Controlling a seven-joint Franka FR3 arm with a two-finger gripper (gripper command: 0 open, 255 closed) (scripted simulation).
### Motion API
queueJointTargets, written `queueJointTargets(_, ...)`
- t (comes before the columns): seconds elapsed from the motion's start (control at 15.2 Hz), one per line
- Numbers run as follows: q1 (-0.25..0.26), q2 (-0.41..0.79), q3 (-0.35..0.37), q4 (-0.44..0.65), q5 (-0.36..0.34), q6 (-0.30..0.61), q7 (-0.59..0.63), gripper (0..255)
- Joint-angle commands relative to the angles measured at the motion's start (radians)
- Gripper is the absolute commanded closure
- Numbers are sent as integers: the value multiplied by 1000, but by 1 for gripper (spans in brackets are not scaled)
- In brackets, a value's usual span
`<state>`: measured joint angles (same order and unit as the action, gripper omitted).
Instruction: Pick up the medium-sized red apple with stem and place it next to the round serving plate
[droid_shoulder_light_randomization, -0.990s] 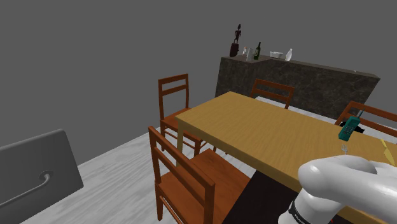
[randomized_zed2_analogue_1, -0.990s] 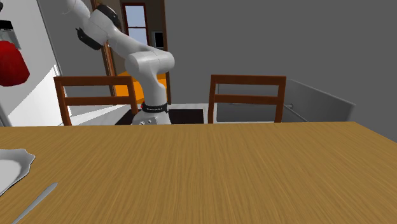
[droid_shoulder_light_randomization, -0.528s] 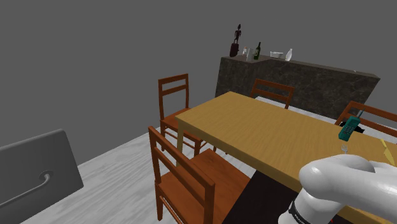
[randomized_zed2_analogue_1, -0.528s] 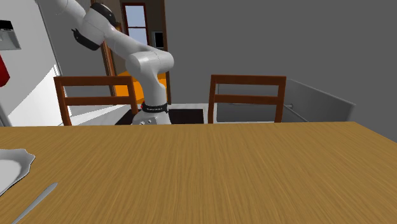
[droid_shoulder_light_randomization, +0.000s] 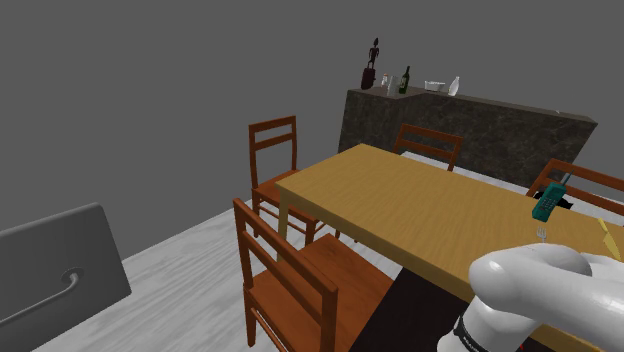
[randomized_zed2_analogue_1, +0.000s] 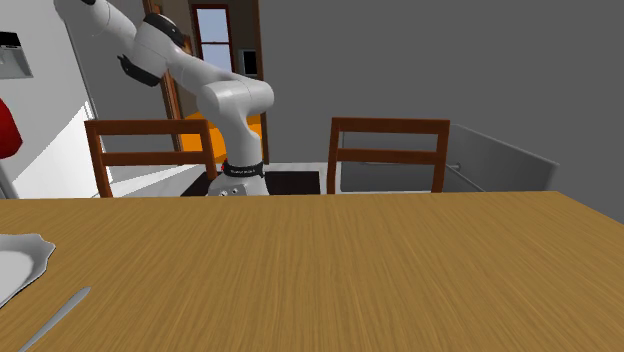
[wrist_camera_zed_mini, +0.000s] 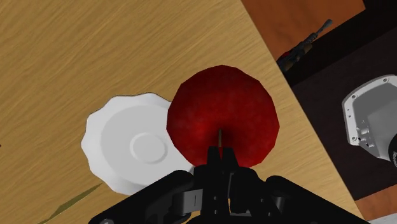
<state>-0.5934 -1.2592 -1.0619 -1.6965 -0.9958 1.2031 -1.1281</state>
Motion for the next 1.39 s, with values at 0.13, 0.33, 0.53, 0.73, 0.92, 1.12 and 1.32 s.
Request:
queueJointTargets(0.13, -20, -34, -19, -56, -22, 30, 7, 255)
queueJointTargets(0.33, -34, -57, -34, -92, -38, 52, 12, 255)
queueJointTargets(0.53, -47, -79, -51, -127, -56, 72, 15, 255)
queueJointTargets(0.73, -59, -101, -70, -160, -74, 93, 18, 255)
queueJointTargets(0.92, -71, -121, -89, -190, -93, 113, 21, 255)
queueJointTargets(1.12, -82, -141, -110, -219, -113, 133, 23, 255)
queueJointTargets(1.32, -93, -160, -131, -246, -133, 153, 24, 255)
